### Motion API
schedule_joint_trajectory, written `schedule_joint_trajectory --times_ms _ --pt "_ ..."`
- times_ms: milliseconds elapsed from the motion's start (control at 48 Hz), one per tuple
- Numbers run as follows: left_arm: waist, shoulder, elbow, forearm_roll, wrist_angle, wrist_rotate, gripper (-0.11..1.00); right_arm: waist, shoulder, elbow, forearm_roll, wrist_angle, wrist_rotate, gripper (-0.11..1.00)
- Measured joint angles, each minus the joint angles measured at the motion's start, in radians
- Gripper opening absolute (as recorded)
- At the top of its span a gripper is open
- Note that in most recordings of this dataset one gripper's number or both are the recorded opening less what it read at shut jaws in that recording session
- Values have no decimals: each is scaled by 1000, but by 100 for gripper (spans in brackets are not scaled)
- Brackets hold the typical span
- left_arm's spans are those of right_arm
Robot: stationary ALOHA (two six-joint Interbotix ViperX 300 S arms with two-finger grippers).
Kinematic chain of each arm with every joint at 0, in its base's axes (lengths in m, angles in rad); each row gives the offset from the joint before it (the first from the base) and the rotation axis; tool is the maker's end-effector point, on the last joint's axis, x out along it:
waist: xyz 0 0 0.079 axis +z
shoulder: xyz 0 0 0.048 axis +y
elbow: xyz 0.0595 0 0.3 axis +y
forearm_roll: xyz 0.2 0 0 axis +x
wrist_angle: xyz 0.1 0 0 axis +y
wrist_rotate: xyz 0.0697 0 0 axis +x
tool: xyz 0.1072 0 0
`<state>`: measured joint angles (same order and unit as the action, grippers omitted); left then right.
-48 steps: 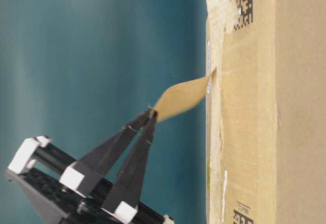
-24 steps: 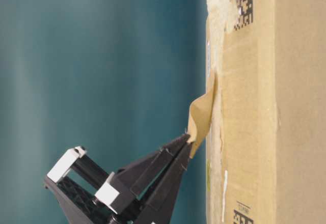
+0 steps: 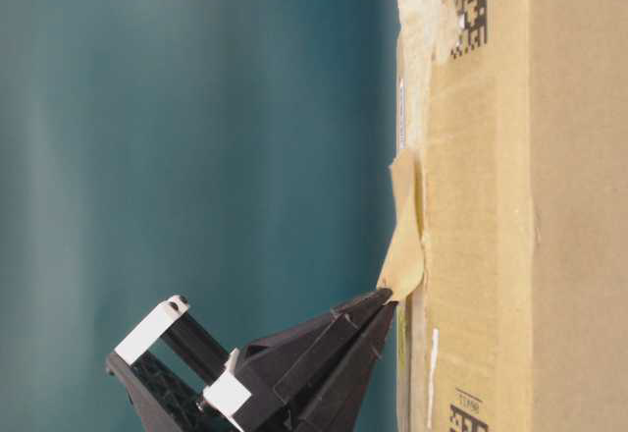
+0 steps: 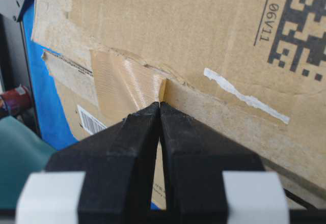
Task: Apply tape along the seams of the closed cardboard box to seal it securely.
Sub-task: 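Press the tape strip's end onto the box's side edge at the seam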
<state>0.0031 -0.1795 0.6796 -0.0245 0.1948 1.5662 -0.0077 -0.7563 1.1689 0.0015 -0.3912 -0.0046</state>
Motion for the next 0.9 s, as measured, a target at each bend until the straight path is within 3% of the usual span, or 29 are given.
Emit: schedule_joint_trajectory --times_ms 895 --pt "0 0 0 0 35 43 0 -2 52 -28 0 0 -2 0"
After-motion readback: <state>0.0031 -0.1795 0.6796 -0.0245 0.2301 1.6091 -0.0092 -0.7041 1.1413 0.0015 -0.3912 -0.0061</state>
